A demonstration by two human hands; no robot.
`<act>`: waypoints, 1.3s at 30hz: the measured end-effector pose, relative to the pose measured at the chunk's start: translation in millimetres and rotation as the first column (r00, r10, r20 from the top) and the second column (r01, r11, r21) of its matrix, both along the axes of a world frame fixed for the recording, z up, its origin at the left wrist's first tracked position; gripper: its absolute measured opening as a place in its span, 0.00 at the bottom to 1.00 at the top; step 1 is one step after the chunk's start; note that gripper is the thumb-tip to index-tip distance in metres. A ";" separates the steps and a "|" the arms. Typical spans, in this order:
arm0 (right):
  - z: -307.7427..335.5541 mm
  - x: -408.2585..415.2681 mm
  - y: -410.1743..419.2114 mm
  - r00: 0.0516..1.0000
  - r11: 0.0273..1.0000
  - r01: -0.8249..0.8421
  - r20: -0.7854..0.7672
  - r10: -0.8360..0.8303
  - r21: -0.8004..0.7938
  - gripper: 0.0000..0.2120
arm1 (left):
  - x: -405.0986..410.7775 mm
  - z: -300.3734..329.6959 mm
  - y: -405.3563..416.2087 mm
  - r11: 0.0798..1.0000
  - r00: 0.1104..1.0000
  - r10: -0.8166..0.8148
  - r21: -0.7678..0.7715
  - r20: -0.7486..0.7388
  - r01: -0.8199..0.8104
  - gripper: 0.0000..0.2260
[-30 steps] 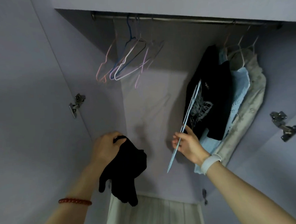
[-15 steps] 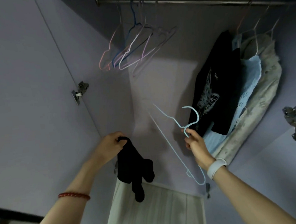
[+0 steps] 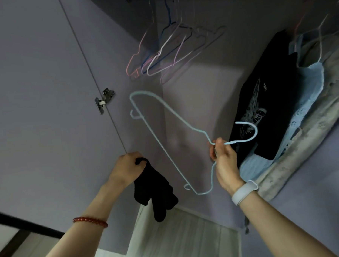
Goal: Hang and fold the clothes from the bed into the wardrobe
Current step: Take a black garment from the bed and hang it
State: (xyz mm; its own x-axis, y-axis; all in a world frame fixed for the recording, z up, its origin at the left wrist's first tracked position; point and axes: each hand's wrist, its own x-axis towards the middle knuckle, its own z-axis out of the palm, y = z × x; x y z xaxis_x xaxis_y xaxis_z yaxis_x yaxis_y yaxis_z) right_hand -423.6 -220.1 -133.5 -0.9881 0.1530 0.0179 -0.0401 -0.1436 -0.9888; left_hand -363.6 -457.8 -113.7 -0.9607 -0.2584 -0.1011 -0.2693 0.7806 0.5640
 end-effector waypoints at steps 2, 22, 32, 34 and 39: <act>16.9 -5.6 -11.5 1.000 0.982 0.016 0.019 -0.013 -0.191 0.15 | 0.2 -3.5 -1.2 1.000 1.000 0.007 -0.023 0.029 -0.006 0.06; 6.4 8.3 -63.9 0.982 0.987 -0.112 0.143 0.127 -0.111 0.18 | 38.4 21.7 -23.8 0.950 0.940 0.242 0.258 -0.239 -0.179 0.04; 44.8 -15.7 -67.6 0.971 0.886 -0.169 0.081 0.225 -0.433 0.17 | 51.4 11.4 -34.6 0.997 0.990 -0.063 -0.048 -0.126 0.057 0.05; 41.1 -11.4 -73.5 0.963 0.879 -0.172 0.110 0.244 -0.445 0.17 | 46.8 12.5 -28.3 0.999 0.981 0.015 0.030 -0.195 -0.010 0.04; 7.9 5.3 -82.0 0.957 0.957 -0.152 0.207 0.205 -0.248 0.17 | 41.9 26.9 -20.4 0.963 0.925 0.212 0.227 -0.315 -0.144 0.04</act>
State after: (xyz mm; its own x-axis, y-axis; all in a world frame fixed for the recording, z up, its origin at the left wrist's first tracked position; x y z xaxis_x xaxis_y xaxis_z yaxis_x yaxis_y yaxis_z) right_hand -418.3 -302.1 -125.6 -0.9728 -0.0528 -0.2256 0.2296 -0.3496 -0.9083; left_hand -321.7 -478.2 -86.8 -0.8872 -0.4362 0.1505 -0.1631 0.6015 0.7821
